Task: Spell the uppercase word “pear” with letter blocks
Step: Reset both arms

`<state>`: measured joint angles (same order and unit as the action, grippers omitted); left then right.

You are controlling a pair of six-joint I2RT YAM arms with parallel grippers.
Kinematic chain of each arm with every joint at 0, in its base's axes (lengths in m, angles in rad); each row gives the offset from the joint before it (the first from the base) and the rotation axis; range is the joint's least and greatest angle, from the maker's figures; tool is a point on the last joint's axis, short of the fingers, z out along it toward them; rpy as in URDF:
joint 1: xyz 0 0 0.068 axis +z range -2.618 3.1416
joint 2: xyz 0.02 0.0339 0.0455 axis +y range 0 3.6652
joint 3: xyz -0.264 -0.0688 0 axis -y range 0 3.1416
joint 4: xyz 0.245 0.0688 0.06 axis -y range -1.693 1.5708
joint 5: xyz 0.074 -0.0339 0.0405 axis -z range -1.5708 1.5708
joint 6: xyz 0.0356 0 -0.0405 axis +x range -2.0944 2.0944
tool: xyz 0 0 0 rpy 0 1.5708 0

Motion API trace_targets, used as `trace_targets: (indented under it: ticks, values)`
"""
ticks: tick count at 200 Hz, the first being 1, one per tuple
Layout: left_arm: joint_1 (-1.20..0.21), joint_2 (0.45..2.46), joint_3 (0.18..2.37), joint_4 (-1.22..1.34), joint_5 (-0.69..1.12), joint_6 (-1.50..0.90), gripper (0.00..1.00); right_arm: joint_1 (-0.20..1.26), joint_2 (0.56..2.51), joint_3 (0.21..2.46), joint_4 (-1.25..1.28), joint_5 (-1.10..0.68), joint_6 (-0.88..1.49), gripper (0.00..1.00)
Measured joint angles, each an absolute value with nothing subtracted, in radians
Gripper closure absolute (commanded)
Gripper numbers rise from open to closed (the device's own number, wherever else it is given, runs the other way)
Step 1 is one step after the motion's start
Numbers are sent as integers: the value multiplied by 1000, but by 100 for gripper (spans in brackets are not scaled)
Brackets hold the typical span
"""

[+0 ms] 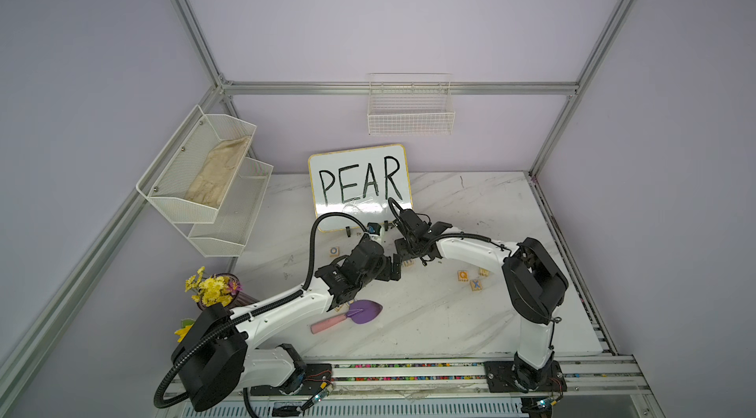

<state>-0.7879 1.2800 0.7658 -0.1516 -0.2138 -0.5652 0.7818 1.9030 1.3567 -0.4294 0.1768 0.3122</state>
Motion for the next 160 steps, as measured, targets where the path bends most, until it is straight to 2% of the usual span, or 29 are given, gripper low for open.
trace_targets:
  ticks: [43, 75, 96, 105, 160]
  values:
    - [-788, 1265, 766, -152, -229, -564, 0, 766, 1861, 1357, -430, 257, 295, 31]
    - [-784, 1240, 765, -152, -274, -557, 0, 708, 1772, 1335, -429, 361, 261, 15]
    - [-752, 1202, 757, -147, -305, -542, 0, 619, 1686, 1303, -420, 418, 243, 9]
    - [-726, 1185, 754, -148, -316, -532, 0, 572, 1646, 1286, -414, 443, 237, 3]
    - [-524, 1095, 753, -134, -392, -461, 0, 403, 1499, 1178, -400, 589, 234, 3]
